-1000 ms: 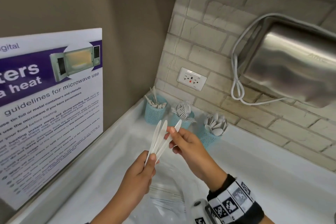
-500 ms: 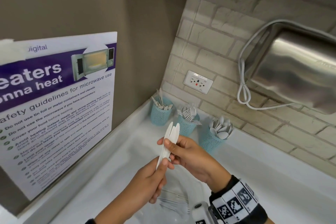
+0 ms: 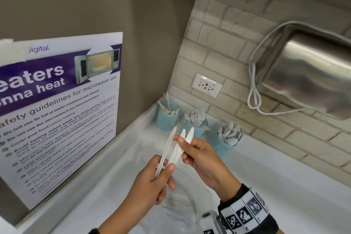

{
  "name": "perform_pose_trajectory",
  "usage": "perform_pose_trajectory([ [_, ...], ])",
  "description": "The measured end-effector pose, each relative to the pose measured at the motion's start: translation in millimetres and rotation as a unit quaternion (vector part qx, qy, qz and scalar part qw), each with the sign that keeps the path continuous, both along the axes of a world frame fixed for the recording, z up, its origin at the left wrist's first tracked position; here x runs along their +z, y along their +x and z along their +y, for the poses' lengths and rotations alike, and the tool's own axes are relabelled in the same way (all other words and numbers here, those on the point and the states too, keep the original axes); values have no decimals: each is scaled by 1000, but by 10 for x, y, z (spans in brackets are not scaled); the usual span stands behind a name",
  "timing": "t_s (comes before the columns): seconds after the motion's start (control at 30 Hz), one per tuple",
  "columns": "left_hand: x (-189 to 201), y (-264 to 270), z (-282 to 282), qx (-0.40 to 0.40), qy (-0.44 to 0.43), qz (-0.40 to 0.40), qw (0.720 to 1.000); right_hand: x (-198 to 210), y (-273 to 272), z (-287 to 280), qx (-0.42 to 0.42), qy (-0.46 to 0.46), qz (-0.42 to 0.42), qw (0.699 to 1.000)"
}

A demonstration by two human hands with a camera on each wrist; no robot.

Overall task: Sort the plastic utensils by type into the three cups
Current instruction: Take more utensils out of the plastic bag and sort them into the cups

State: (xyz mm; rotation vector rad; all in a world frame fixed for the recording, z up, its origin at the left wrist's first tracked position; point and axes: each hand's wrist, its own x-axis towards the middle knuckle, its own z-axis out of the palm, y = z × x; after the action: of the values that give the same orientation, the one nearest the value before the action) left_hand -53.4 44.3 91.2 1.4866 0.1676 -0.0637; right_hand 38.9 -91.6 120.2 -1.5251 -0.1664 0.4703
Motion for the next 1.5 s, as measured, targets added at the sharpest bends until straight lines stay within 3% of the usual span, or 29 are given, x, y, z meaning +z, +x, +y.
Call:
perform_pose_trajectory([
  [0.23, 19, -15, 9, -1, 2, -6, 1000, -14, -7, 15, -38, 17, 17, 999],
  [0.5, 9, 6, -1, -31, 0, 10, 999, -55, -6, 15, -6, 3, 23, 1000],
  [0.8, -9, 16, 21, -12, -64, 30, 997, -83, -14, 2, -31, 10, 22, 999],
  [1.27, 8, 1, 68, -57, -40, 27, 997, 73, -106, 38, 61, 7, 25, 998],
  [1.5, 6, -5, 124, -37, -53, 31, 997, 118, -125, 27, 40, -1, 16, 999],
])
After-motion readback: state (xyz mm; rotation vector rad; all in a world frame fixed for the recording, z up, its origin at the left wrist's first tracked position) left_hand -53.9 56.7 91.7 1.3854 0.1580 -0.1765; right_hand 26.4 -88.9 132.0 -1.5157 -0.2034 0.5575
